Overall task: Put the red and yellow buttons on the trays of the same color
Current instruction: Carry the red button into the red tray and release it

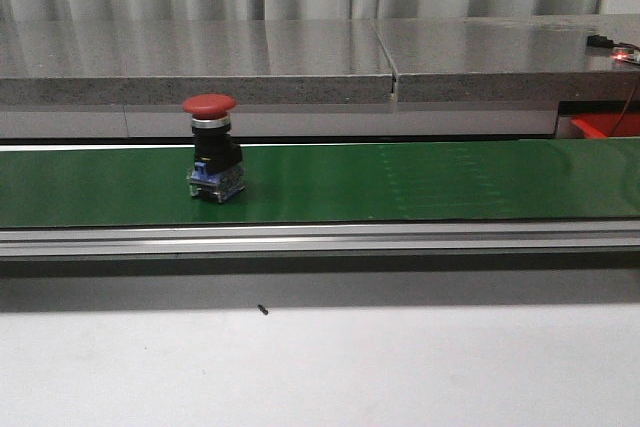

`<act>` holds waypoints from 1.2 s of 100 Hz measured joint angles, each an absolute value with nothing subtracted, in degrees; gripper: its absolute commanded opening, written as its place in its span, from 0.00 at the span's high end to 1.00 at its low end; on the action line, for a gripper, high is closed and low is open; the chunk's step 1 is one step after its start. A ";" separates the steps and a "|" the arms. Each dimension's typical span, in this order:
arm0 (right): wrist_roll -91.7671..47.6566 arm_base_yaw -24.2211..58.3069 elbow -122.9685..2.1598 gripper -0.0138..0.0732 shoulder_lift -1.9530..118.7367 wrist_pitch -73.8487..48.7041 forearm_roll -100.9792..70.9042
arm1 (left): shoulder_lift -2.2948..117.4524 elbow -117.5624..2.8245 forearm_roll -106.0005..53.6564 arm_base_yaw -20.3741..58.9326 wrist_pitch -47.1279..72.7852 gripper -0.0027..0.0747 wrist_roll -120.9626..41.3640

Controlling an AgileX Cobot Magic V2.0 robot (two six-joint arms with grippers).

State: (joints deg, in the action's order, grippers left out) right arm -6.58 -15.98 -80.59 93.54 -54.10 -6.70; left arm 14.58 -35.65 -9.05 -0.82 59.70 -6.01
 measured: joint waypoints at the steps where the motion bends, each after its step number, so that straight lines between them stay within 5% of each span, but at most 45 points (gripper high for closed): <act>1: -6.72 -16.19 -80.59 0.64 93.52 -54.10 -6.70 | 14.58 -35.65 -9.05 -0.82 59.70 0.99 -6.01; 97: -7.95 -19.65 -87.09 0.63 113.79 -43.31 -8.21 | 14.58 -35.65 -9.05 -0.82 59.70 0.99 -6.01; 120: -7.95 -19.65 -87.30 0.36 114.01 -43.31 -8.21 | 14.58 -35.65 -9.05 -0.82 59.70 0.99 -6.01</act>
